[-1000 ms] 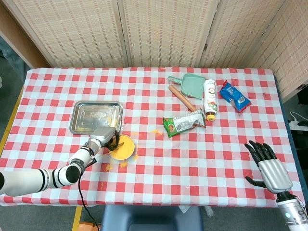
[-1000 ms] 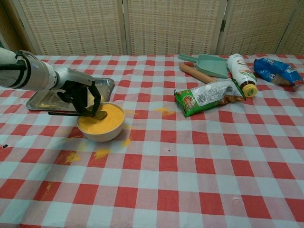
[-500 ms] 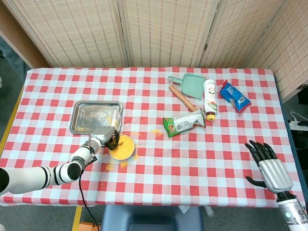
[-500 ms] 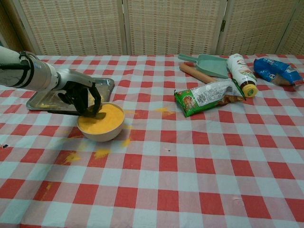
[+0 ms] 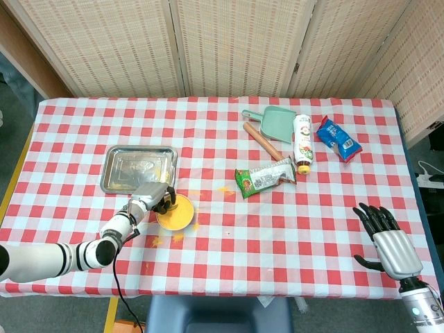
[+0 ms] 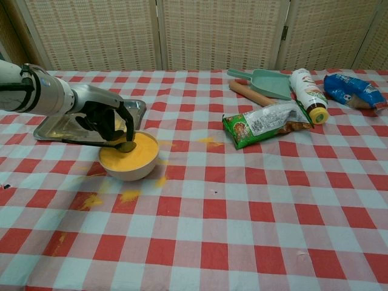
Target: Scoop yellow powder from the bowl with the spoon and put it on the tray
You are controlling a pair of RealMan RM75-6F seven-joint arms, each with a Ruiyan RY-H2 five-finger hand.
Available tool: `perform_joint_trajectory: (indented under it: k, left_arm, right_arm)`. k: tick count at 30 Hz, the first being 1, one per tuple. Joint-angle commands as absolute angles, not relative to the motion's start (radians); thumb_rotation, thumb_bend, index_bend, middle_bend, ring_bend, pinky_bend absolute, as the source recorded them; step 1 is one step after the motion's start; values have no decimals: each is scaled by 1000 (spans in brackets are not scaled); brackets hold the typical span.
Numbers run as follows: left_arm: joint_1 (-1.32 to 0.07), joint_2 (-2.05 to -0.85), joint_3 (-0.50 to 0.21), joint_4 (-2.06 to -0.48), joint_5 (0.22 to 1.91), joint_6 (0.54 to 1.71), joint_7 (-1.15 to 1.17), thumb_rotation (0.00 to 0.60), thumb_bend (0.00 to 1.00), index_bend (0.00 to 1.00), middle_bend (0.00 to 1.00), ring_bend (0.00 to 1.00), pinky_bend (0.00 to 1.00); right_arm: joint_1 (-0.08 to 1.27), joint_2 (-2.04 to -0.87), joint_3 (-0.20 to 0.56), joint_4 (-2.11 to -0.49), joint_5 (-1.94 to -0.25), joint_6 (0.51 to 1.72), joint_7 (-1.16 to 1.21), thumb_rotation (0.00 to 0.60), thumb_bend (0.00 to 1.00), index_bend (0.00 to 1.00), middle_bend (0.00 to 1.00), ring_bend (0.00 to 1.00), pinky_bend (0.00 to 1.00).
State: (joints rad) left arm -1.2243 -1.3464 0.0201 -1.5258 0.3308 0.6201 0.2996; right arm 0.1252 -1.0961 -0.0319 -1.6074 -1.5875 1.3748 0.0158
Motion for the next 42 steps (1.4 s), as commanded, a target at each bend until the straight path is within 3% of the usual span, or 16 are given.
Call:
perform_joint_trajectory:
  k: [1,10,19,22,30,37,42]
  left_arm:
    - [-1220,-1343,19,-1534,341,623,295,600,596,409,1000,1000,1000]
    - [-1184,-1310,-14,-1598,425,674,258,600,572,406,1000,1000,1000]
    - [-1053,-1249,-71,-1732,708,879,192,600,476,329,1000,1000,1000]
    - [-974,-1241,-49,-1780,800,987,185,600,448,273,1000,1000,1000]
    - [-811,-1202,25,-1858,904,1114,167,600,444,149,1000,1000,1000]
    - [-726,-1233,54,-1816,958,1217,273,600,451,151,1000,1000,1000]
    - [-685,-1294,60,-1764,1011,1304,393,600,446,217,1000,1000,1000]
  right_arm:
    - [125,-1095,-32,-1608,-1588,1375,16,600,87,0,0,0,0]
    - [125,-1095,-34,-1609,-1592,1374,17,600,87,0,0,0,0]
    - [125,-1093,-38,-1611,-1602,1376,18,600,87,0,0,0,0]
    - [125,-1091,-40,-1611,-1608,1380,25,600,87,0,0,0,0]
    - [125,-1080,-56,-1616,-1648,1391,53,600,87,0,0,0,0]
    - [118,-1070,-80,-1622,-1710,1424,72,600,87,0,0,0,0]
    - [116,-1067,-86,-1622,-1727,1435,80,600,87,0,0,0,0]
